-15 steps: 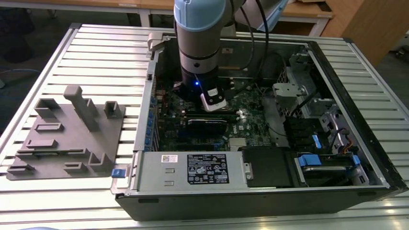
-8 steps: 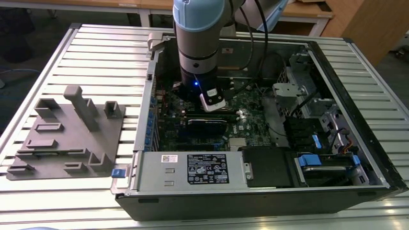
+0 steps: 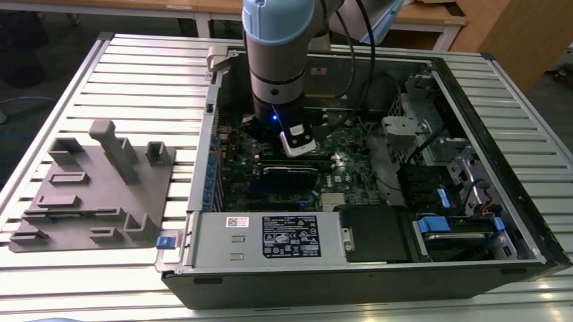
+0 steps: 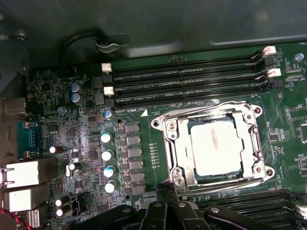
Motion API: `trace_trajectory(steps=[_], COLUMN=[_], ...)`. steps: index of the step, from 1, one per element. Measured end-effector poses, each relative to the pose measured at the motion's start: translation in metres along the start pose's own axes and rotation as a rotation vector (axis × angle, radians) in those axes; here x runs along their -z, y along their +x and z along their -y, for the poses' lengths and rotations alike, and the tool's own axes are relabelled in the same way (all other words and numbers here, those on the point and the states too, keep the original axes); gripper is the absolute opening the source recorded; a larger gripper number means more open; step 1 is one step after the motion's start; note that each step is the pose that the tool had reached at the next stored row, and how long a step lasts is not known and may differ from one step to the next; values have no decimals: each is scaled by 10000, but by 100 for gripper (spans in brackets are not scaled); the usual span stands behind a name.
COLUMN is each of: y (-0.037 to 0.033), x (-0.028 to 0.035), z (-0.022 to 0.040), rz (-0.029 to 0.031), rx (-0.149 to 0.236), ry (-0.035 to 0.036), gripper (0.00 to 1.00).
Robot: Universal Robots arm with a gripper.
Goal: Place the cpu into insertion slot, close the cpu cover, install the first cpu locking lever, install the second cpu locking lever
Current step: 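Install the second cpu locking lever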
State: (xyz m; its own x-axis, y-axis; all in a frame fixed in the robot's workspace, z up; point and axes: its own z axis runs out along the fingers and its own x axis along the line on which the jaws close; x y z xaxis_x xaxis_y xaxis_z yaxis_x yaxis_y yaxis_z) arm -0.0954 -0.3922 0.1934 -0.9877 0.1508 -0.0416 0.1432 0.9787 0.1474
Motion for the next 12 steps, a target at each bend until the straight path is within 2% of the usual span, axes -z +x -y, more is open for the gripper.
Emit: trace_trajectory(steps=[9, 12], y=[2, -1], x=[1, 59], z=[0, -10], rz=[3, 4], rx=[0, 0], ry=[-4, -6], gripper=[11, 11])
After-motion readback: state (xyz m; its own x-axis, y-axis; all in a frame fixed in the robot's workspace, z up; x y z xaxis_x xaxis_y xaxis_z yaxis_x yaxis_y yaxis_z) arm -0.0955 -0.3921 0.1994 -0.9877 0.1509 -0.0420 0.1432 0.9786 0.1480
